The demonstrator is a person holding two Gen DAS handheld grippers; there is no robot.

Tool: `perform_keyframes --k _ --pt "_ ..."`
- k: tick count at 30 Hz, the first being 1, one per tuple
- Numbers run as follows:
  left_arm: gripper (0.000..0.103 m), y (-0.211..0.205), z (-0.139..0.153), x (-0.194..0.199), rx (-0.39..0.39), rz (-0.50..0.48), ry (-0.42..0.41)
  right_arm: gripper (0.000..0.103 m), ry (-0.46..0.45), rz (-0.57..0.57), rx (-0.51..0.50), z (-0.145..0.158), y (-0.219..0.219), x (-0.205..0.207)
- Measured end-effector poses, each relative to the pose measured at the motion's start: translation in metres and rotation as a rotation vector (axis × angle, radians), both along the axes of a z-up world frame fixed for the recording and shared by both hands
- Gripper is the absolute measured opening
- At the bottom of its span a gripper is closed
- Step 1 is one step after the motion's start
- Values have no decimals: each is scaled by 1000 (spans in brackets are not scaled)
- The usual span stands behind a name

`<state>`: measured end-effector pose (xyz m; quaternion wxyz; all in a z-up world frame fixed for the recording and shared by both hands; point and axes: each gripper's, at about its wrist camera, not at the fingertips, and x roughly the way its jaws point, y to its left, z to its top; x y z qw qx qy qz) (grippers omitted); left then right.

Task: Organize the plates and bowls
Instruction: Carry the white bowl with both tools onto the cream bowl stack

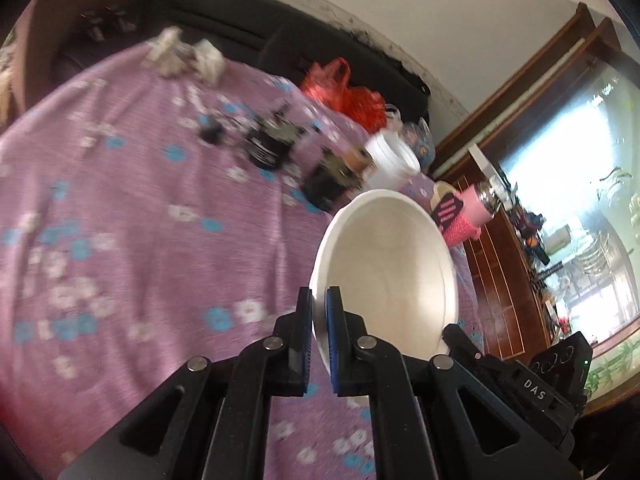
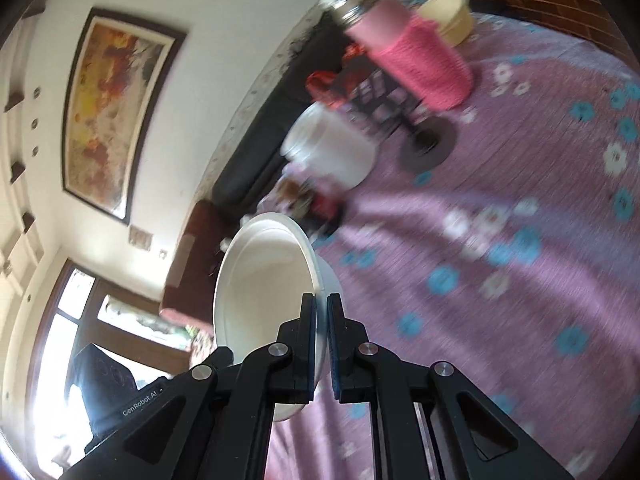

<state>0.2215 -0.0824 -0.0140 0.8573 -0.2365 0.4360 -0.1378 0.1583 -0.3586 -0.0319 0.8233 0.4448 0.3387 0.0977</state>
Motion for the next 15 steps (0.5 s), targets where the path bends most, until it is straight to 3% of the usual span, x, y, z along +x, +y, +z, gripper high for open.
perform_keyframes --k 8,15 --pt "7 92 41 -89 63 112 -79 7 -48 145 30 23 87 -32" --pt "8 177 65 -169 115 248 -132 7 -107 315 38 46 191 -64"
